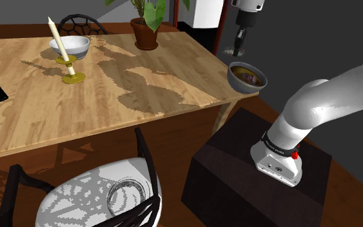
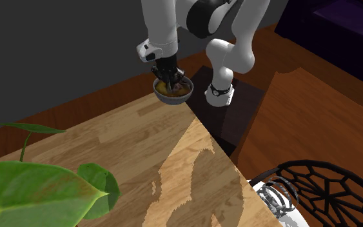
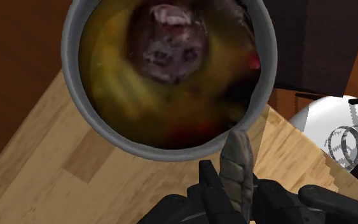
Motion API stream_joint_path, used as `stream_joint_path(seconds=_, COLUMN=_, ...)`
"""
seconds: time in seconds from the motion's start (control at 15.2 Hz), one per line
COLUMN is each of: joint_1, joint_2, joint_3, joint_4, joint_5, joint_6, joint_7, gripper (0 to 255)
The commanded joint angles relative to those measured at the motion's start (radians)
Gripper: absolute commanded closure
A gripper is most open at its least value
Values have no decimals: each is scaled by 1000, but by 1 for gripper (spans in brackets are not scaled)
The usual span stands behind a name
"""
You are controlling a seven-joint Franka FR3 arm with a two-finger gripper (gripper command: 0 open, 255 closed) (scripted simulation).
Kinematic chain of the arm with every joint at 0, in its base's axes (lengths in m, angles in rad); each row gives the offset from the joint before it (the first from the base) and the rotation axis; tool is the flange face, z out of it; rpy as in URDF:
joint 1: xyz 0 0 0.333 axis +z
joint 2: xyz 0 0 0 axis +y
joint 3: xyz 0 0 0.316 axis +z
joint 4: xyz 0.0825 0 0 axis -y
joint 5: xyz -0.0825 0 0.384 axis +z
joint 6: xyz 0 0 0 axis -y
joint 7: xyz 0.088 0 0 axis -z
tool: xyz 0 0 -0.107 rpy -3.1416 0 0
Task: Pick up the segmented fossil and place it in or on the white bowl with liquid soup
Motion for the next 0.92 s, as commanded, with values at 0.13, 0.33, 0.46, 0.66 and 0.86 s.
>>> stream_joint_path(seconds=0.13, joint_1=-48, joint_2=-102, joint_3=-58, joint_4=-60, joint_5=-53, joint_6=-39, joint_7=-75, gripper=255)
stream_joint_path(seconds=0.33, joint_1=-75, joint_2=-151, joint_3=-90, joint_4=-99, joint_5=-86, joint_6=-46, joint_7=-114, gripper=255)
stream_joint_path(seconds=0.46, joint_1=-76, joint_2=-150, joint_3=-94, joint_4=-125, joint_5=-89, joint_6=-18, joint_7=-113, gripper=255)
stream_joint_path(seconds=0.66, joint_1=-79, joint_2=-147, joint_3=-100, joint_4=-163, joint_5=-95, joint_6=23, joint_7=-112, gripper=255)
stream_joint_path(seconds=0.86, joint_1=-81, joint_2=-141, joint_3=-107, joint_4=-200, joint_5=-100, joint_6=65, joint_7=-112, gripper=255)
